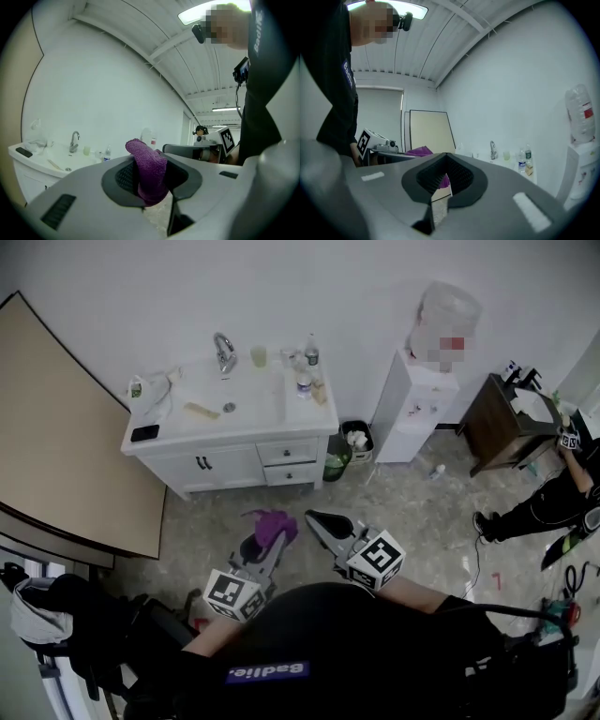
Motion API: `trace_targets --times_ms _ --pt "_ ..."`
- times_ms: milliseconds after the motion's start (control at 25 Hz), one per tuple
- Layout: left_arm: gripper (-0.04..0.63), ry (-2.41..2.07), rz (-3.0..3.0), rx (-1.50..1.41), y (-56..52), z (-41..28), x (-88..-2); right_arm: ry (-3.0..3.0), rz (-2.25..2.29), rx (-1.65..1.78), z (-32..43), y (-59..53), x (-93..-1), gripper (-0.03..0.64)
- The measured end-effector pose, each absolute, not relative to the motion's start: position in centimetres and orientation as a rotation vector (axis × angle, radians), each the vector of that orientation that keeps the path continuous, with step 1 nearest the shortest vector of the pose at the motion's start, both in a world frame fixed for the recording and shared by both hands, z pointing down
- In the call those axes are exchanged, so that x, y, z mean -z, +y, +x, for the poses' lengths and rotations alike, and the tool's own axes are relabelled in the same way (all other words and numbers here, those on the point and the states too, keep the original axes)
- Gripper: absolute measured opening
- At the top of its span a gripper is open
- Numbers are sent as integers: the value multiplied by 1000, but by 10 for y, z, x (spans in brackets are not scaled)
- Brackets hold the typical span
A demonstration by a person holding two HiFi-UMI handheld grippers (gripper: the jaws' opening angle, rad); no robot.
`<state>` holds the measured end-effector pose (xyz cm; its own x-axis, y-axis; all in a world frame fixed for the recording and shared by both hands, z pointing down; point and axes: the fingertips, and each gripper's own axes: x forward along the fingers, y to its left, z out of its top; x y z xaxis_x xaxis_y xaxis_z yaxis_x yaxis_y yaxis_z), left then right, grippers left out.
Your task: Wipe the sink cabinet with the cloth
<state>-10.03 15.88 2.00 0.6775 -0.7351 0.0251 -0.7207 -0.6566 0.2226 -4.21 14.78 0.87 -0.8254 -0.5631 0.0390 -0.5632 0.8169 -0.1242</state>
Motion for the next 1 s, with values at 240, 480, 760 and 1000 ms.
trace_targets --times_ms 240,480,760,1000 --pt "110 -1232 2664 148 158 -78 -6 -2998 919 -244 -14 153 -19 0" --pt "110 -1225 2671 108 170 -81 -9 -3022 922 -212 -14 156 -10 0" --pt "110 -1145 2683 119 170 -73 -18 -2989 980 -252 -6 164 -18 0" --pt "110 -1081 2703 120 171 -62 -20 -2973 1036 -268 1 165 -19 0"
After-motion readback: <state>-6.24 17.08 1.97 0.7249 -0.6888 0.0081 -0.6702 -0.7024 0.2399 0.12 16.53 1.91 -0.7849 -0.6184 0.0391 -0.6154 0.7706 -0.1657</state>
